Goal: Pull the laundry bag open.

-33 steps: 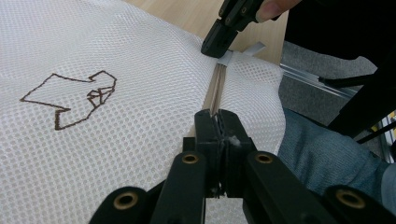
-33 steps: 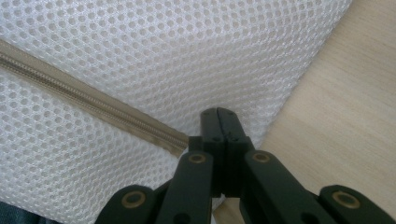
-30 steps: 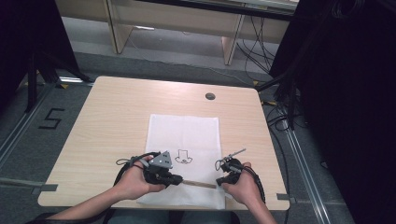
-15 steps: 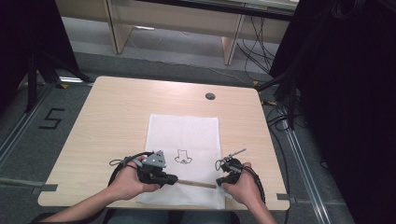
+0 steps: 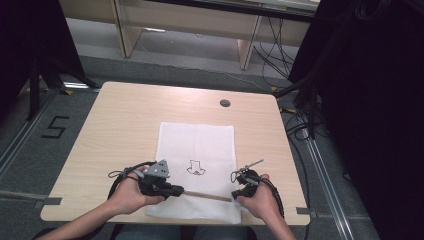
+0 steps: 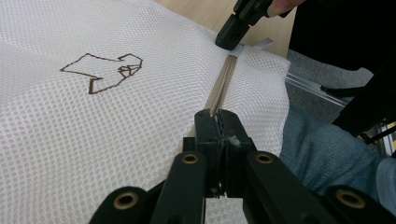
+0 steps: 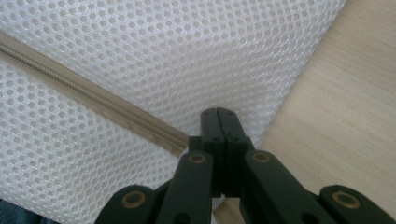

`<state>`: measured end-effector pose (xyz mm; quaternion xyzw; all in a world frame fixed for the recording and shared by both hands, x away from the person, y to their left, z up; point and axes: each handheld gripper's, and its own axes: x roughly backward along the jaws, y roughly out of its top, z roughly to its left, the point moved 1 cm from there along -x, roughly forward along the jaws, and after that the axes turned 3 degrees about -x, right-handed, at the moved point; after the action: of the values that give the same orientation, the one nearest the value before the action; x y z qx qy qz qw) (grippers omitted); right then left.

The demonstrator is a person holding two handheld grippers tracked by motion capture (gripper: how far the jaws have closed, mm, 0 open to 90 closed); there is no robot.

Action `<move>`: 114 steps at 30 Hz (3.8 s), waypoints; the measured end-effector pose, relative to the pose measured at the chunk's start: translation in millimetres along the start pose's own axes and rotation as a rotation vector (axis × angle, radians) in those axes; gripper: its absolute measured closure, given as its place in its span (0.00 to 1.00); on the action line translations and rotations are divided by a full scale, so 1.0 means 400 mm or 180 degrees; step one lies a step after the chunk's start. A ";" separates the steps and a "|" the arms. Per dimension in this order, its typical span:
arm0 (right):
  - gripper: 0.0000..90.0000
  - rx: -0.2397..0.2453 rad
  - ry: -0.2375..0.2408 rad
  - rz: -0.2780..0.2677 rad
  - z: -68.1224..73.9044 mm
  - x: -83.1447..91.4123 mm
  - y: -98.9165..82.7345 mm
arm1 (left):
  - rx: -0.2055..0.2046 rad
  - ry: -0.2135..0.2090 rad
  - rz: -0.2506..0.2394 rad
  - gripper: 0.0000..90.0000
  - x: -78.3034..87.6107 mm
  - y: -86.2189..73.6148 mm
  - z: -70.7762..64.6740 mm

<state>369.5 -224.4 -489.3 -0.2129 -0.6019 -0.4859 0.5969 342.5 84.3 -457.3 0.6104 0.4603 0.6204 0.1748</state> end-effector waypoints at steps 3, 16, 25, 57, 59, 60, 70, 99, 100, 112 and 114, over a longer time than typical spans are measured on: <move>1.00 -0.0007 -0.0001 -0.0003 0.000 0.000 0.000 | 0.0023 -0.0008 -0.0007 0.97 0.002 -0.004 0.001; 1.00 -0.0042 -0.0030 0.0001 0.004 0.001 -0.001 | 0.0080 0.0059 -0.0033 0.97 0.029 -0.015 0.007; 1.00 -0.0027 -0.0031 -0.0007 0.005 0.001 -0.001 | 0.0061 0.0050 -0.0019 0.97 0.029 -0.018 0.007; 1.00 -0.0089 -0.0056 0.0024 0.007 0.003 -0.002 | 0.0086 0.0094 -0.0040 0.97 0.067 -0.035 0.020; 1.00 -0.0091 -0.0054 0.0027 0.007 0.003 -0.002 | 0.0158 0.0109 -0.0032 0.97 0.066 -0.037 0.016; 1.00 -0.0089 -0.0054 0.0026 0.007 0.003 -0.002 | 0.0158 0.0103 -0.0032 0.97 0.066 -0.038 0.016; 1.00 -0.0085 -0.0062 0.0033 0.007 0.003 -0.002 | 0.0094 0.0123 -0.0022 0.97 0.079 -0.042 0.021; 1.00 -0.0039 -0.0034 -0.0002 0.005 0.002 -0.002 | 0.0183 0.0196 0.0009 0.97 0.102 -0.060 0.030; 1.00 -0.0039 -0.0037 0.0001 0.006 0.002 -0.002 | 0.0199 0.0161 -0.0026 0.97 0.103 -0.060 0.030; 1.00 -0.0024 -0.0038 -0.0003 0.005 0.002 -0.002 | 0.0192 0.0196 -0.0001 0.97 0.109 -0.063 0.032; 1.00 -0.0027 -0.0041 -0.0003 0.006 0.002 -0.002 | 0.0212 0.0178 -0.0018 0.97 0.108 -0.063 0.029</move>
<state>367.6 -223.0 -488.5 -0.2183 -0.6038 -0.4873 0.5919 336.4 135.0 -453.2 0.5970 0.4872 0.6211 0.1433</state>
